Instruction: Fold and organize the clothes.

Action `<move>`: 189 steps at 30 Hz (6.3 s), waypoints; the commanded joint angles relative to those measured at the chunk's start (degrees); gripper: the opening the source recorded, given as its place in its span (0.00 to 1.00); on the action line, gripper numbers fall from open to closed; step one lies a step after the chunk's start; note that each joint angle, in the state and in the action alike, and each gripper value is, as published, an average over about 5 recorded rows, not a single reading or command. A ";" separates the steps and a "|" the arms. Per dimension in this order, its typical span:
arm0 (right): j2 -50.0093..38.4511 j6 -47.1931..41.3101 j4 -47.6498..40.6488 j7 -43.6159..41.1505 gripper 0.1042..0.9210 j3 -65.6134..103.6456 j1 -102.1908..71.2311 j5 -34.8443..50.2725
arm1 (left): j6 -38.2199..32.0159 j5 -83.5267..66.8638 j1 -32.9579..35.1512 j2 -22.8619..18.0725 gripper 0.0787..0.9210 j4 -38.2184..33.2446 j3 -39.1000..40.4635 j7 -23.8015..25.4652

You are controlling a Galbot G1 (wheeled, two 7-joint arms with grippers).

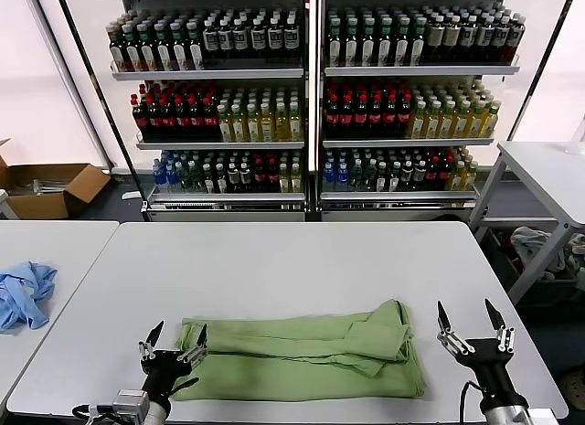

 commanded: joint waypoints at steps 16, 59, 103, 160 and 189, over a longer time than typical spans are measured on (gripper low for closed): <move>2.11 11.63 -2.43 -5.69 0.88 4.33 -6.51 1.17 | 0.87 -11.48 -2.65 -4.29 0.88 8.07 2.16 0.32; 1.42 4.85 1.36 -1.61 0.88 1.99 0.32 0.15 | -1.12 -19.13 -4.40 3.90 0.04 5.42 -17.89 -2.87; 1.85 2.33 1.14 -0.63 0.88 0.34 4.88 0.16 | 7.62 7.40 -15.69 -4.30 0.04 4.26 17.22 3.97; 0.62 0.20 2.86 -0.68 0.88 1.29 6.60 2.05 | 10.62 -20.68 -7.95 2.78 0.88 10.24 -9.87 8.72; 0.62 0.48 3.15 -0.71 0.88 2.20 5.55 3.46 | 1.86 -17.71 -8.42 0.40 0.66 15.30 -5.24 13.77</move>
